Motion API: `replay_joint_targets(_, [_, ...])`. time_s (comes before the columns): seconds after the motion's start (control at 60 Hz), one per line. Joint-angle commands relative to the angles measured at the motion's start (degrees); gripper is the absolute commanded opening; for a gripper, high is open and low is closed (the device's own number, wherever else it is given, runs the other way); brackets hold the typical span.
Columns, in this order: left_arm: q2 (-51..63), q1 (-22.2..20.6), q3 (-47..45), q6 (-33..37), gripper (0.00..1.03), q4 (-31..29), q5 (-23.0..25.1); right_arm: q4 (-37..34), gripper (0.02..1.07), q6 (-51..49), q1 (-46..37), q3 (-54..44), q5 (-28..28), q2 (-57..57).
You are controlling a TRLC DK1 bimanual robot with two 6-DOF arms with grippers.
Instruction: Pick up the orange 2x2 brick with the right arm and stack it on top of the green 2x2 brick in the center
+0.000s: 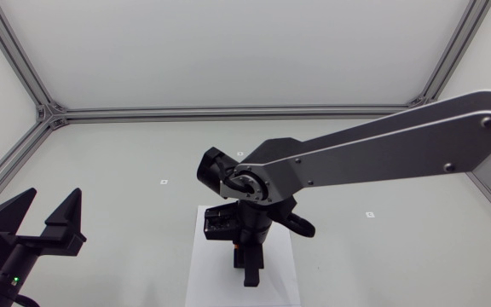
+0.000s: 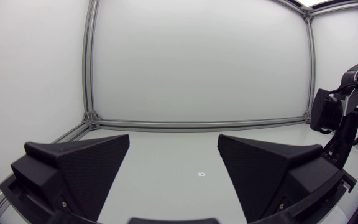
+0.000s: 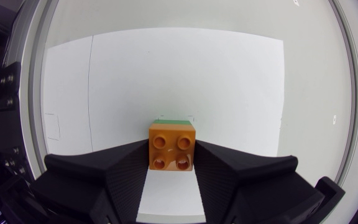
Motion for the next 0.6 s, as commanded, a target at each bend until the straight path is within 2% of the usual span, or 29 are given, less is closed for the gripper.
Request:
replay_joint_targets(0.0, [-0.2, 0.0, -2.3, 0.3, 0.99, -0.6, 0.2, -1.4, 0.55, -1.4, 0.7, -2.2, 0.3, 0.5])
replay_joint_targets(0.583, [-0.2, 0.0, -2.3, 0.3, 0.99, -0.6, 0.2, 0.0, 0.54, 0.1, 1.1, -1.9, 0.5, -0.2])
